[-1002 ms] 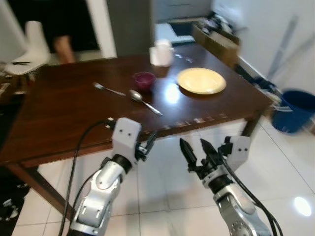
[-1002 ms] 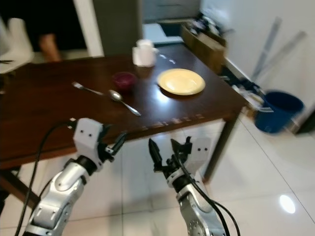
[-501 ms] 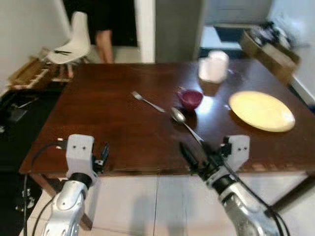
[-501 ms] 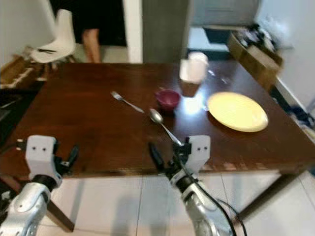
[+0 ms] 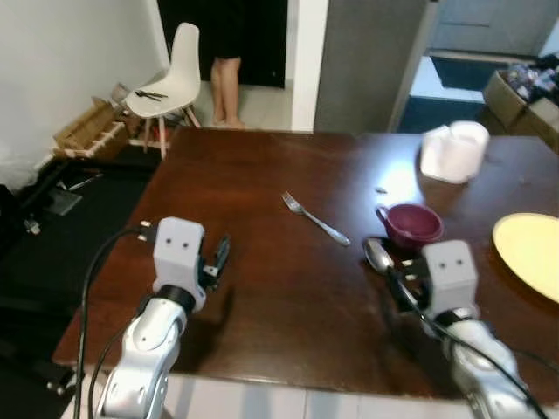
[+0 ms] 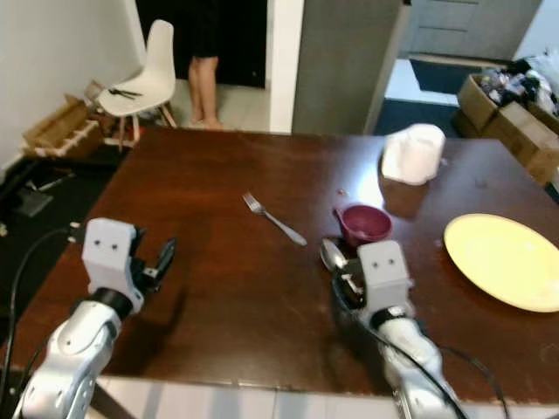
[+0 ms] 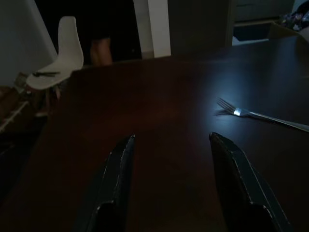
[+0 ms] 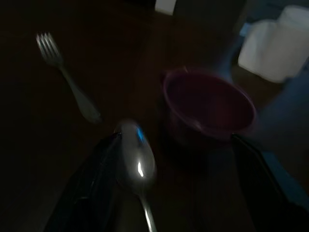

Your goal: Setting the table

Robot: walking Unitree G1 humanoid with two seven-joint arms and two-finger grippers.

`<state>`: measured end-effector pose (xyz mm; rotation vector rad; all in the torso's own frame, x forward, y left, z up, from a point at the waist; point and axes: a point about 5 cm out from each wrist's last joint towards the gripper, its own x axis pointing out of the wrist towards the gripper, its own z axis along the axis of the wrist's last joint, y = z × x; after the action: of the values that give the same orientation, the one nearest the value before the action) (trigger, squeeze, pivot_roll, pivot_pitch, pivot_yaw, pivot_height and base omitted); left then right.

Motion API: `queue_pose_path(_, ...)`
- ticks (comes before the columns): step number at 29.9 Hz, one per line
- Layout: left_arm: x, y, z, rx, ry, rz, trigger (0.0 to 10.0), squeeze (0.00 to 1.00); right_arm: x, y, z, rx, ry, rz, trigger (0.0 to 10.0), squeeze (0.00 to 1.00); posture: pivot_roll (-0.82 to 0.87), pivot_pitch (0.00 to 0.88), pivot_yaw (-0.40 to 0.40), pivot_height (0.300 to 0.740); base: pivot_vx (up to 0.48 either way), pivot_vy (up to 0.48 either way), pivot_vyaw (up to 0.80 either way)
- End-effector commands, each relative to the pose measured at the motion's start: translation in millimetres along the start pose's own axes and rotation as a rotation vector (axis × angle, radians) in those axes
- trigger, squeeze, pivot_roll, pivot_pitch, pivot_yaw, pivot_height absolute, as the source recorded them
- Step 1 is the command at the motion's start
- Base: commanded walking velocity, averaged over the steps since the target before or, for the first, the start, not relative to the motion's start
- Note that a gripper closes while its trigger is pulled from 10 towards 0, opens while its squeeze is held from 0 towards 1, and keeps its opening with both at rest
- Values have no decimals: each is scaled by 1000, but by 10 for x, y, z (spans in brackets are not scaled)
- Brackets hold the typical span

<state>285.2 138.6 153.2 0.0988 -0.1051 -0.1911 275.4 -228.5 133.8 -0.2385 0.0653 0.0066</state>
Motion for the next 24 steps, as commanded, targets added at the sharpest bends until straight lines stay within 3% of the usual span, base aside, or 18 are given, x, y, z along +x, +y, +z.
queue_pose_path(1, -16, -3, -73, 16, 45, -19, 10000, 0, -37, 104, -92, 69, 17, 88, 10000, 0, -113, 0, 115, 740, 0, 0, 0)
queue_pose_path(3, -21, -26, -73, 29, 46, -49, 10000, 0, -41, 132, -100, 101, 16, 137, 10000, 0, -112, 0, 121, 740, 0, 0, 0)
queue_pose_path(7, -30, -35, -61, 42, 42, -81, 10000, 0, -14, 107, -157, 68, 48, 140, 10000, 0, -103, 0, 122, 740, 0, 0, 0)
queue_pose_path(13, -52, 9, 10, 95, 27, -133, 10000, 0, 23, -58, -318, -9, 172, 106, 10000, 0, -80, 0, 129, 740, 0, 0, 0)
queue_pose_path(16, -79, 70, 21, 106, 33, -128, 10000, 0, -32, -183, -321, -10, 189, 85, 10000, 0, -79, 0, 130, 740, 0, 0, 0)
queue_pose_path(24, -90, 57, -22, 111, 53, -145, 10000, 0, -229, -200, -193, -50, 153, 99, 10000, 0, -101, 10, 143, 740, 0, 0, 0)
